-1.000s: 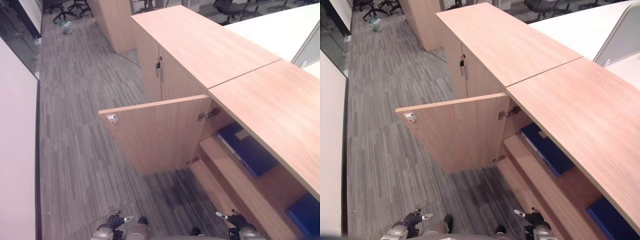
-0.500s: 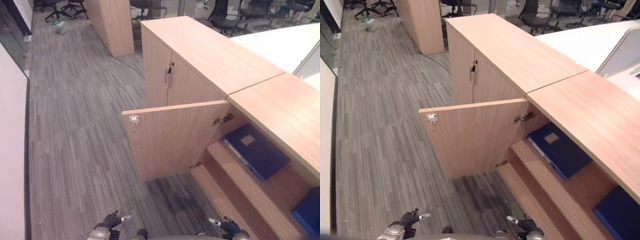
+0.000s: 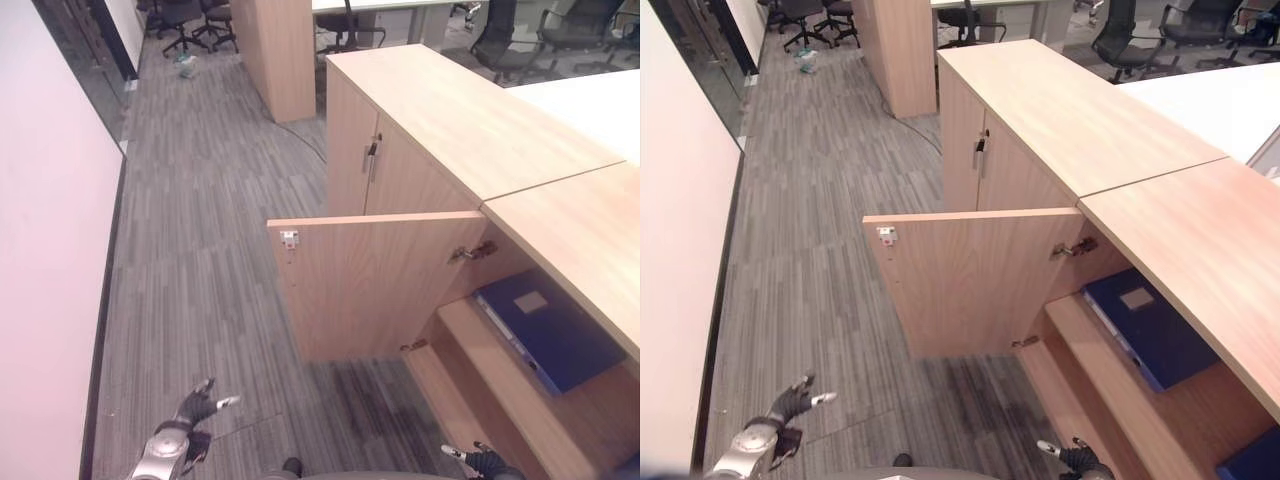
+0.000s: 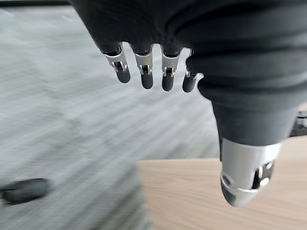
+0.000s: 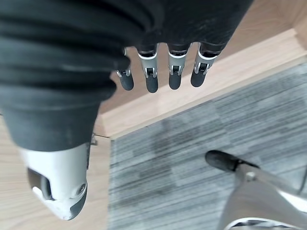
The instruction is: Put the empty folder in the office cabinet
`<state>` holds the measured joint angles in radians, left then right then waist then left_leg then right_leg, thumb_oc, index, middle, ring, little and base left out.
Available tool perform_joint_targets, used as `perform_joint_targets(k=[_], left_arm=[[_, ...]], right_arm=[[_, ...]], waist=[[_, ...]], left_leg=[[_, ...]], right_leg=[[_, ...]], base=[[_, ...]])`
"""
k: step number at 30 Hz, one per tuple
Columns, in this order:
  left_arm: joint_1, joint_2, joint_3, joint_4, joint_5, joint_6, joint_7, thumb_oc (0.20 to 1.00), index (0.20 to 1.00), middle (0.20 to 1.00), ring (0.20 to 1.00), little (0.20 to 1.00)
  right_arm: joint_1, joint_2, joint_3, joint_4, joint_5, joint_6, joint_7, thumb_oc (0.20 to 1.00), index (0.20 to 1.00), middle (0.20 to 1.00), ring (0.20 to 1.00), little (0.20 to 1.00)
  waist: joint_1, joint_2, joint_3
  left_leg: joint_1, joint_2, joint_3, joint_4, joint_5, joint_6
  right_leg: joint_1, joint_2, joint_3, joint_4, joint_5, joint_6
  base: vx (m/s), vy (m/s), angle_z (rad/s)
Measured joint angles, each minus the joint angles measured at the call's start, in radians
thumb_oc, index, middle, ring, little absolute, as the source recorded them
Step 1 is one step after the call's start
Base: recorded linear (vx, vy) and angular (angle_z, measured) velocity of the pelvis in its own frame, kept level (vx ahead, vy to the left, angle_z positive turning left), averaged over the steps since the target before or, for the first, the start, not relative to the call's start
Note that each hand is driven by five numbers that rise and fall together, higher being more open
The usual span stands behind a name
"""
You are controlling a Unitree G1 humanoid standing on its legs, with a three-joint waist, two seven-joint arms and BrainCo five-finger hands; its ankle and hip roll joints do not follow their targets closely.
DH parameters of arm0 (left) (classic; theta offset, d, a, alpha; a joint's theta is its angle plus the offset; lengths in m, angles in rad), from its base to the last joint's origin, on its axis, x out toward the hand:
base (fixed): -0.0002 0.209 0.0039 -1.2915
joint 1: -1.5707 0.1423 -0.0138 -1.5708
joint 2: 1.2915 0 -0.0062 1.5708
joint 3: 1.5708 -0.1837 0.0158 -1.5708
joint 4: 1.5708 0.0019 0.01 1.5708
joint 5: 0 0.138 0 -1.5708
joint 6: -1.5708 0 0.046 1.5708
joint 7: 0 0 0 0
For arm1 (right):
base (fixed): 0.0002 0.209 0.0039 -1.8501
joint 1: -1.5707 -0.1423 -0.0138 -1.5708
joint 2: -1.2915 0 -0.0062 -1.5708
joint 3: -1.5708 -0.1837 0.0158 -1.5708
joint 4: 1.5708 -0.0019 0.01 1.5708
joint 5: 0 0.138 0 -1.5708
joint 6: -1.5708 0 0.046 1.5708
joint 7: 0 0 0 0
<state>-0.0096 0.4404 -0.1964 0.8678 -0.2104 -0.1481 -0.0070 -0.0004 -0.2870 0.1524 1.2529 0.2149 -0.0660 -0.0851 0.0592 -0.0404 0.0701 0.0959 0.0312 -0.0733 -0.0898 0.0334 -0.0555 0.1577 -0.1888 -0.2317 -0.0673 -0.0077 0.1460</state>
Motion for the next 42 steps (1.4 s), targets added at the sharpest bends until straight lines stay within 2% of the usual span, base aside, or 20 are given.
perform_joint_targets(k=[5,10,16,19,21,28,34,37,42], left_arm=[[-0.066,0.021,0.041,-0.002,-0.059,-0.012,0.005,1.000,1.000,1.000,1.000,1.000],[-0.142,0.134,0.042,0.014,-0.087,-0.012,0.006,1.000,1.000,1.000,1.000,1.000],[-0.266,0.207,0.026,0.121,-0.089,-0.011,-0.015,1.000,1.000,1.000,1.000,1.000],[-0.331,0.256,0.029,0.133,-0.089,-0.013,-0.020,1.000,1.000,1.000,1.000,1.000],[-0.373,0.277,-0.005,0.135,-0.089,-0.012,-0.028,1.000,1.000,1.000,1.000,1.000],[-0.444,0.292,-0.044,0.159,-0.097,-0.013,-0.046,1.000,1.000,1.000,1.000,1.000],[-0.464,0.291,-0.060,0.191,-0.097,-0.013,-0.053,1.000,1.000,1.000,1.000,1.000],[-0.468,0.276,-0.070,0.192,-0.097,-0.013,-0.053,1.000,1.000,1.000,1.000,1.000],[-0.498,0.255,-0.101,0.193,-0.096,-0.012,-0.054,1.000,1.000,1.000,1.000,1.000]], right_arm=[[0.029,0.029,0.001,-0.003,-0.002,0.000,0.016,1.000,1.000,1.000,1.000,1.000],[0.079,0.029,0.025,-0.004,-0.020,0.003,0.041,1.000,1.000,1.000,1.000,1.000],[0.092,0.028,0.042,-0.004,-0.043,0.003,0.058,1.000,1.000,1.000,1.000,1.000],[0.098,0.026,0.043,-0.005,-0.043,0.003,0.065,1.000,1.000,1.000,1.000,1.000],[0.101,0.025,0.044,-0.005,-0.044,0.003,0.066,1.000,1.000,1.000,1.000,1.000],[0.105,0.024,0.047,-0.006,-0.049,0.003,0.083,1.000,1.000,1.000,1.000,1.000],[0.111,0.021,0.047,-0.004,-0.050,0.006,0.085,1.000,1.000,1.000,1.000,1.000],[0.113,0.021,0.047,-0.004,-0.055,0.006,0.085,1.000,1.000,1.000,1.000,1.000],[0.113,0.021,0.079,-0.006,-0.088,0.010,0.085,1.000,1.000,1.000,1.000,1.000]], waist=[[-0.021,-0.020,-0.015],[-0.050,-0.026,-0.024],[-0.067,-0.031,-0.051],[-0.083,-0.044,-0.064],[-0.086,-0.051,-0.068],[-0.125,-0.069,-0.080],[-0.157,-0.072,-0.080],[-0.160,-0.075,-0.078],[-0.163,-0.110,-0.064]], left_leg=[[0.012,0.000,0.010,-0.001,0.000,0.000],[0.022,0.003,0.029,-0.004,0.000,0.000],[0.023,0.008,0.057,-0.010,0.000,0.000],[0.029,0.011,0.071,-0.010,0.000,0.000],[0.029,0.012,0.079,-0.010,0.000,0.000],[0.027,0.013,0.115,-0.010,0.000,0.000],[0.025,0.014,0.138,-0.010,0.000,0.000],[0.026,0.014,0.152,-0.010,-0.001,0.000],[0.025,0.019,0.179,-0.010,-0.004,-0.004]], right_leg=[[0.004,-0.001,0.010,0.003,0.001,-0.001],[0.001,0.000,0.031,0.002,0.010,-0.003],[-0.016,0.003,0.061,0.004,0.019,-0.004],[-0.018,0.005,0.078,0.003,0.025,-0.004],[-0.023,0.006,0.086,0.004,0.028,-0.005],[-0.047,0.008,0.121,0.005,0.042,-0.003],[-0.062,0.008,0.143,0.003,0.054,-0.002],[-0.070,0.010,0.161,0.003,0.058,-0.001],[-0.088,0.012,0.182,0.004,0.068,0.003]], base=[[0.02,0.000,-0.06],[0.01,0.007,-0.11],[0.01,0.007,-0.14],[0.00,0.010,-0.15],[0.00,0.010,-0.12],[0.00,0.009,-0.15],[0.00,0.012,-0.13],[0.00,0.003,-0.12],[0.00,-0.006,-0.14]])
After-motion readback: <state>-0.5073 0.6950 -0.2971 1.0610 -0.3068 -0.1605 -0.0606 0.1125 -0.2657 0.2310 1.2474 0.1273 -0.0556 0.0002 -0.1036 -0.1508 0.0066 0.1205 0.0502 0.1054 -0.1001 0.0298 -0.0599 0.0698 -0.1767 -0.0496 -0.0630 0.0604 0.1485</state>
